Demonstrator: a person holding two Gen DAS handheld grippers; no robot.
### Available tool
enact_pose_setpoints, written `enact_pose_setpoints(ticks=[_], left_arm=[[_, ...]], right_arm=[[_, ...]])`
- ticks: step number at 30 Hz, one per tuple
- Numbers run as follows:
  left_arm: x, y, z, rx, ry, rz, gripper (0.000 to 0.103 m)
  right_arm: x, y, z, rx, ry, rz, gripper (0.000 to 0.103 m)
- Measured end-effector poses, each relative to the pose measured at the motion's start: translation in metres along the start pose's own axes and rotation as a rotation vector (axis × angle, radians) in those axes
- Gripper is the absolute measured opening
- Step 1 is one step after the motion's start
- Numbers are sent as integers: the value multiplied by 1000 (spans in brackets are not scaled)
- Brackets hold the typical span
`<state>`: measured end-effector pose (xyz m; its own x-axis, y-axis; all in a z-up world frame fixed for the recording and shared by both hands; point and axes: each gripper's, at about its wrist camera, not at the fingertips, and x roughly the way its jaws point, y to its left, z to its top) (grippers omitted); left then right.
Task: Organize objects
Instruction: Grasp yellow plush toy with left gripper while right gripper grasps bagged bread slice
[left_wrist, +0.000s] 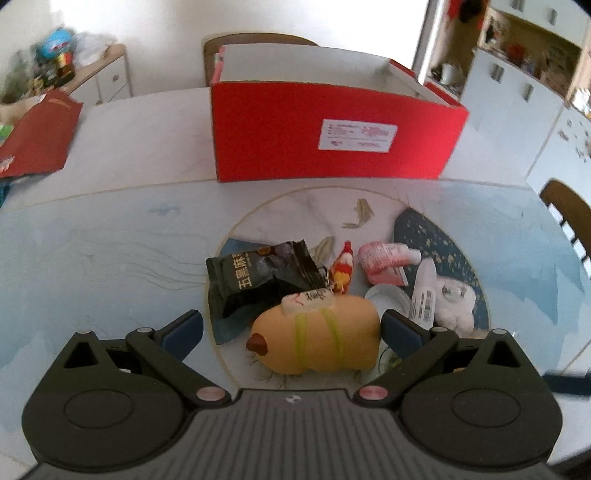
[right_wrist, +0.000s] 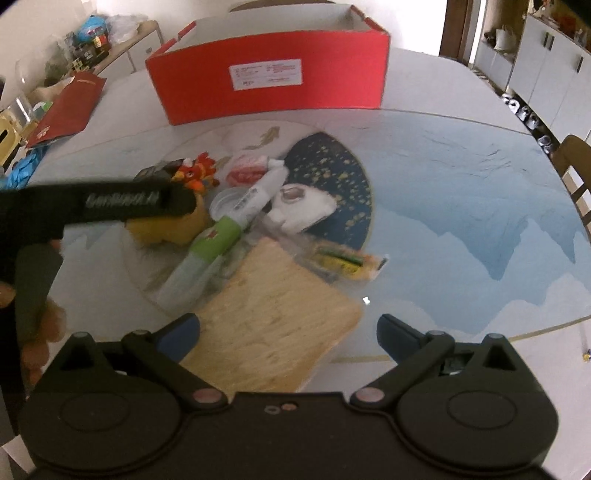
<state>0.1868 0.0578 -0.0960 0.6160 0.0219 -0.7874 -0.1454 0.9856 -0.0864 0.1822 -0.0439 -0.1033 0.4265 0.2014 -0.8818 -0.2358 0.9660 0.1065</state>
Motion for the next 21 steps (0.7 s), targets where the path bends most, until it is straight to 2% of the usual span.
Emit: enact_pose_setpoints(ticks=[8, 11, 15, 20, 21], left_arm=[[9, -6, 1, 0, 28, 28, 103], [8, -4, 0, -11, 25, 30, 102], [3, -4, -1, -10, 2, 16, 98], [-3, -5, -3, -9, -5, -40, 73], [-5, -7, -3, 1, -6, -38, 73]], right_arm=[[8, 8, -1, -6, 34, 10, 102], [9, 6, 1, 10, 46, 39, 98], [7, 1, 1, 31, 46, 63, 87], [1, -6, 1, 43, 28, 98, 67], [-1, -7, 2, 45, 20, 103, 61]])
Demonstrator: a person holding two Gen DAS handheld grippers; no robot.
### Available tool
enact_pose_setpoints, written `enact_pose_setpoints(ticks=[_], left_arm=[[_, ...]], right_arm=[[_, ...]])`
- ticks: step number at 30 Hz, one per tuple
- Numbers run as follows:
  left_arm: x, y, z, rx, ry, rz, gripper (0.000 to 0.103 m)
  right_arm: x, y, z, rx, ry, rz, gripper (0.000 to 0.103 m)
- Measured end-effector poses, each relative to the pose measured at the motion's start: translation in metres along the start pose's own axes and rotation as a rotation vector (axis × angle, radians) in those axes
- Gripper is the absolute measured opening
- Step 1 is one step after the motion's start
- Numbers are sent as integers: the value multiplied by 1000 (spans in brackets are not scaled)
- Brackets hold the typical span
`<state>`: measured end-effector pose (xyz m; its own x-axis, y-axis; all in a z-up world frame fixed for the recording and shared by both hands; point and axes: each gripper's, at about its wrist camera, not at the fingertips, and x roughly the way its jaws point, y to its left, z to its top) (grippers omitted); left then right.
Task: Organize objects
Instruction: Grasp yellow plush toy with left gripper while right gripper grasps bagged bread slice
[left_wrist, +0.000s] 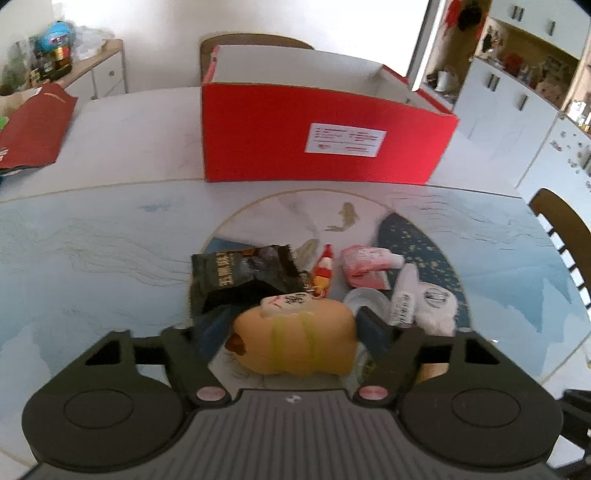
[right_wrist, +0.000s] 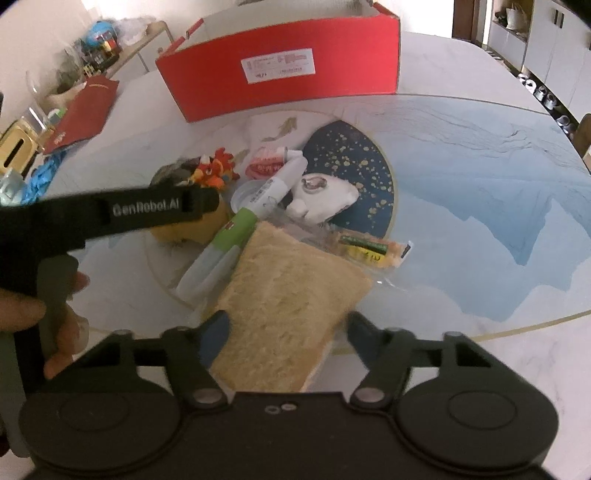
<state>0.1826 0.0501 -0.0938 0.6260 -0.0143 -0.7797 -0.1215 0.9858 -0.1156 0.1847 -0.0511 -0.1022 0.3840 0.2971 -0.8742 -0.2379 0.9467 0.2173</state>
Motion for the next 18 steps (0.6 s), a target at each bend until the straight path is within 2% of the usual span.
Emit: enact_pose_setpoints(ticks=[4, 12, 18], left_arm=[[-3, 1, -3, 6, -5, -3, 71], [-17, 7, -11, -4, -8, -23, 70], [-35, 14, -20, 1, -17, -68, 70]], right_arm=[[-6, -7, 1, 12, -16, 23, 44], [-19, -22, -4, 61, -52, 79, 18], [-32, -31, -13, 70, -79, 110, 10]])
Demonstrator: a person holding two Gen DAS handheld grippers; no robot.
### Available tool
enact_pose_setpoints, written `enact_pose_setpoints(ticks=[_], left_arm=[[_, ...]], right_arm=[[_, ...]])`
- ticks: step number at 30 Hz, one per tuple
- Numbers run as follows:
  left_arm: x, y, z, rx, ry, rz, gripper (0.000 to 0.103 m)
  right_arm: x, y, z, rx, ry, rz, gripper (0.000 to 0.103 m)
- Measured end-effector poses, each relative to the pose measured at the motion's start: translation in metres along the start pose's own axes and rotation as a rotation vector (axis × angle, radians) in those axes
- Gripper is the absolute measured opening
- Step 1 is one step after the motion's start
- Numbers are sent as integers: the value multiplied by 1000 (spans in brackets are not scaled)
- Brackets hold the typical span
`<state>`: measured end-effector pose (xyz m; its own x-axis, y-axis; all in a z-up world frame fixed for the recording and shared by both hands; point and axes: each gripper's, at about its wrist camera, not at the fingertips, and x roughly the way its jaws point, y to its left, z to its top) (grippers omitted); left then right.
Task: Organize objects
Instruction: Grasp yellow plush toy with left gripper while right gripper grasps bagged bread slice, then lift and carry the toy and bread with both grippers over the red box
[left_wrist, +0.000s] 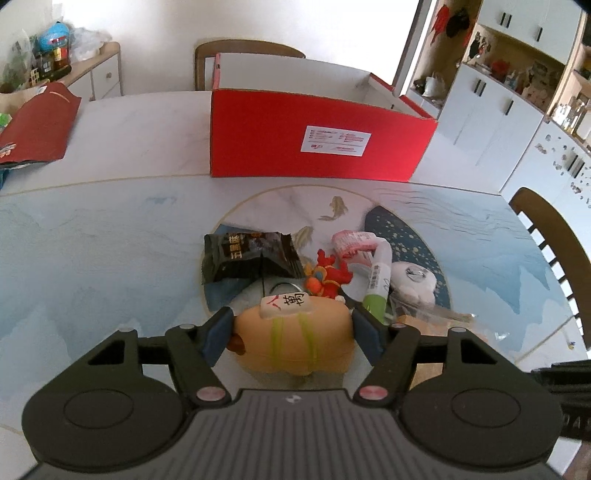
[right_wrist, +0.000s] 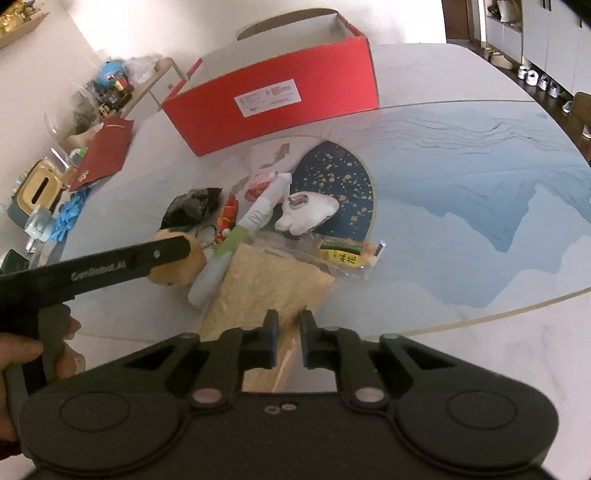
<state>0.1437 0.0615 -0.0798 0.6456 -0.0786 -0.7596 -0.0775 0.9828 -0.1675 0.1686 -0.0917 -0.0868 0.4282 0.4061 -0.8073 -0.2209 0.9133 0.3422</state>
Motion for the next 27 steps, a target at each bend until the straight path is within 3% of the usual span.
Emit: enact_pose_setpoints(ticks=[8, 12, 17, 20, 22, 27], left_arm=[[-19, 5, -15, 26, 4, -25, 70], [-24, 5, -24, 40, 15, -35, 69], [-26, 4, -33, 42, 34, -51, 69], [-27, 5, -36, 34, 40, -59, 70], [-28, 6, -37, 27, 41, -62, 69], [-31, 7, -36, 24, 34, -67, 69]], right_arm=[[-15, -24, -8, -19, -4, -31, 9], [-14, -43, -7, 18, 36, -15, 9], [-21, -41, -7, 31, 20, -1, 12], [-16, -34, -8, 28, 42, -21, 29], [-15, -31, -10, 29, 34, -38, 54], [-16, -24, -11, 36, 23, -49, 86]])
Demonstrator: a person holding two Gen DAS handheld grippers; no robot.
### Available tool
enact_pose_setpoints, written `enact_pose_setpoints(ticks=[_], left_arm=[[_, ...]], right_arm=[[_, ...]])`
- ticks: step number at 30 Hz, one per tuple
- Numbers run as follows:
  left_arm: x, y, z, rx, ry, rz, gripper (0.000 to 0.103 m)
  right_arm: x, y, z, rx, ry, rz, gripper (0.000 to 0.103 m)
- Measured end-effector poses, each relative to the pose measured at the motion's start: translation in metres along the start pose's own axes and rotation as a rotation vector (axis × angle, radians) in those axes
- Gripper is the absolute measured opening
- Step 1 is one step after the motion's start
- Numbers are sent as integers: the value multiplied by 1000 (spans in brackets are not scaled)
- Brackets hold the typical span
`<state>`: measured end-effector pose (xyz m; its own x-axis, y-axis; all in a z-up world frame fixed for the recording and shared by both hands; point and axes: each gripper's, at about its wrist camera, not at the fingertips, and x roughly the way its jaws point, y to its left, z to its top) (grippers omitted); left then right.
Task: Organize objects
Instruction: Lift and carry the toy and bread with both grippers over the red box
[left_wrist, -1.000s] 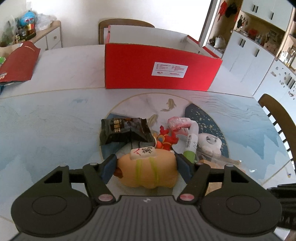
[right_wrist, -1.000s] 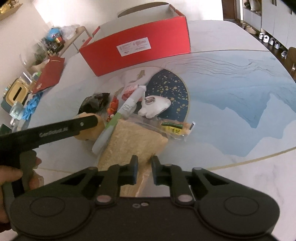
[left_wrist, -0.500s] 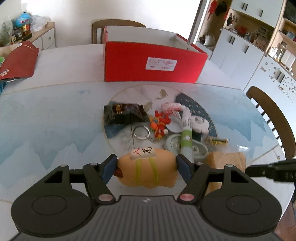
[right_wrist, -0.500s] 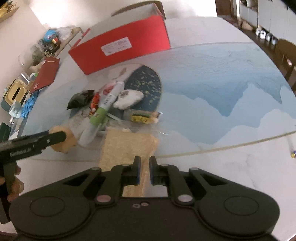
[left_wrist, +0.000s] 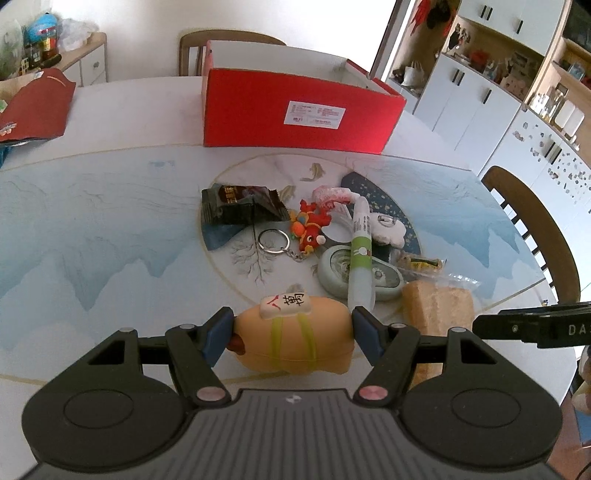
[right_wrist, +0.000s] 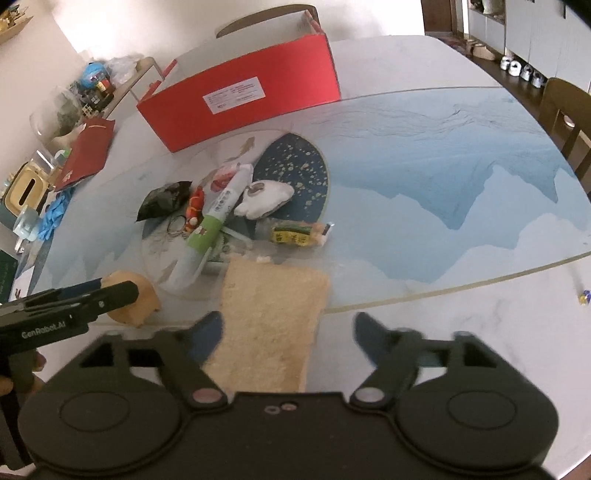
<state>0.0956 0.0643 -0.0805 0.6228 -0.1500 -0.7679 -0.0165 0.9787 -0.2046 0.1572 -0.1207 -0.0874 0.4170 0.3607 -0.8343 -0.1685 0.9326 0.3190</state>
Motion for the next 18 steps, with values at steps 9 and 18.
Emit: enact_pose_setpoints(ticks=[9, 18], left_arm=[[0, 0, 0, 8, 6, -3, 69], [2, 2, -3, 5, 14, -1, 69]], right_arm=[[25, 27, 3, -5, 38, -64, 101], [46, 46, 5, -39, 66, -180, 102]])
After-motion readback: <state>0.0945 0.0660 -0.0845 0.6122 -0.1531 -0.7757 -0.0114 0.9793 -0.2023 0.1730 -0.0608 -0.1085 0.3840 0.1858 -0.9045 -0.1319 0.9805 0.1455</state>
